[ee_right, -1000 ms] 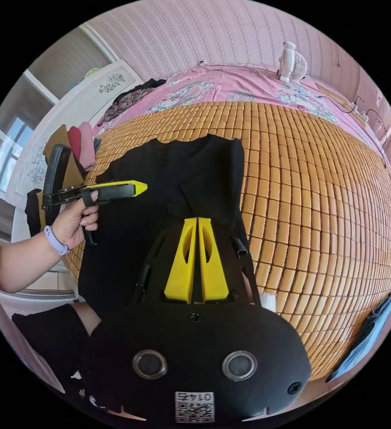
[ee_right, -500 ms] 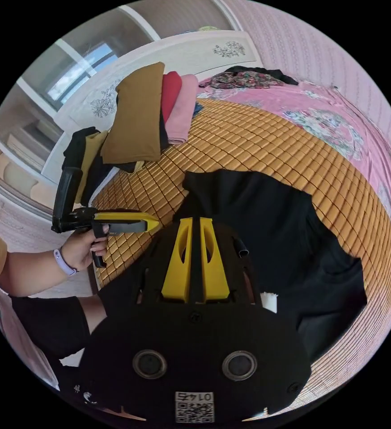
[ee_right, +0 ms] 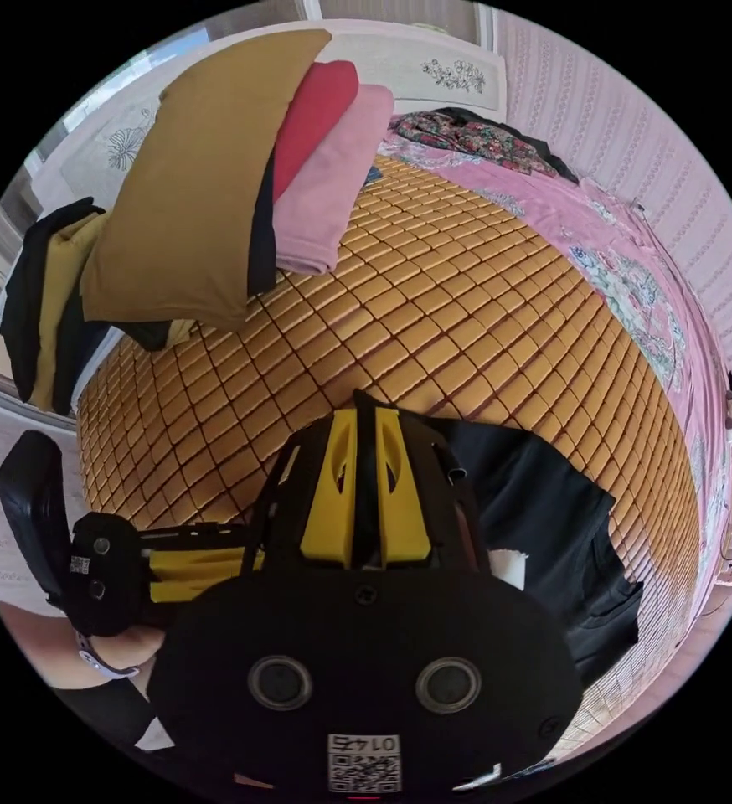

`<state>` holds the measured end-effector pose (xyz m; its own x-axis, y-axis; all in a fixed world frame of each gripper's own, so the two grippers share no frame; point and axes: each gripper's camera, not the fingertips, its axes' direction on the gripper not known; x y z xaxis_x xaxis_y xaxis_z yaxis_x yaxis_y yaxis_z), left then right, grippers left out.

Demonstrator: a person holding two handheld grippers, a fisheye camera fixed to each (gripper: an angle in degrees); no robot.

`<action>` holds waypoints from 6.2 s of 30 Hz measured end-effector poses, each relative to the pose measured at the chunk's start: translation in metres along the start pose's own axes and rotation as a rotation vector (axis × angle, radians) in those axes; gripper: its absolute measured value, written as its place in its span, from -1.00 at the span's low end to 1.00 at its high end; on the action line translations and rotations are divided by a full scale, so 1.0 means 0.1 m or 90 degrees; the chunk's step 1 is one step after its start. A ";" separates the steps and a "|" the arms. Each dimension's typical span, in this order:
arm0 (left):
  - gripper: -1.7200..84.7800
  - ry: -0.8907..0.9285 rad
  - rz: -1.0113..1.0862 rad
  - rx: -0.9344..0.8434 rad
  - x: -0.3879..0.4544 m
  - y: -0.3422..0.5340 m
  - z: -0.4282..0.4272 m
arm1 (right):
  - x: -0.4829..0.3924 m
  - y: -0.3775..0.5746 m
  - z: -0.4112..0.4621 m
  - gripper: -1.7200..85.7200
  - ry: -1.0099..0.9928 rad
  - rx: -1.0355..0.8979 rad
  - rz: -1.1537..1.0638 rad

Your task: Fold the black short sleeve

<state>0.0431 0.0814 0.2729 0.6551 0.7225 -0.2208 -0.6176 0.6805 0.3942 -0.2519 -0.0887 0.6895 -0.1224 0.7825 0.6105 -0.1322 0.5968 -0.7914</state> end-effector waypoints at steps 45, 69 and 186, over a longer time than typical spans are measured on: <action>-0.81 -0.008 0.163 -0.133 0.37 -1.69 0.44 | 4.22 2.40 -1.43 -0.94 -0.048 0.060 0.449; -0.98 0.072 0.338 -0.030 0.81 -2.01 -0.04 | 3.82 2.36 -2.94 -0.94 -0.037 0.282 0.373; -0.98 0.175 0.491 -0.088 2.62 1.92 1.41 | 2.07 3.60 -5.33 -0.92 -0.158 0.310 0.602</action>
<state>0.1579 0.3838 0.4166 -0.0923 0.9842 -0.1511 -0.9095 -0.0216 0.4151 0.1993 0.3822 0.5149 -0.5672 0.7972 -0.2066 -0.2483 -0.4047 -0.8801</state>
